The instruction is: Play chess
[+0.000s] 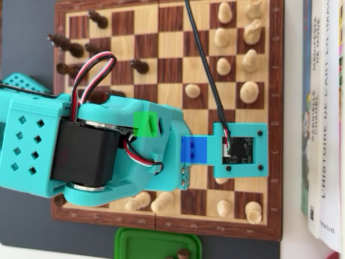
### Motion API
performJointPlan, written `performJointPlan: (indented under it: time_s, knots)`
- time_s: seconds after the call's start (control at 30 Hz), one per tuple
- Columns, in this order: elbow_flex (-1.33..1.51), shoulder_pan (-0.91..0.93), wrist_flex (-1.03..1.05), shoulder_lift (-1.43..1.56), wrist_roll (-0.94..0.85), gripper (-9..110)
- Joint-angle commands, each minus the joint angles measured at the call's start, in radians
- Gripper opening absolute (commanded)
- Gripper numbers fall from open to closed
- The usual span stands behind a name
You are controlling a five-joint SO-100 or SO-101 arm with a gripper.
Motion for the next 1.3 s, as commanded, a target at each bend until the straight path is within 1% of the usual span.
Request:
performJointPlan:
  time_s: [0.0, 0.63, 0.97, 1.27]
  knots:
    - [-0.034, 0.006, 0.002, 0.091, -0.008, 4]
    - [0.158, 0.011, 0.0, 0.342, -0.006, 4]
    - [0.368, 0.037, 0.0, 0.546, -0.003, 4]
    - [0.538, 0.032, 0.0, 0.666, 0.002, 4]
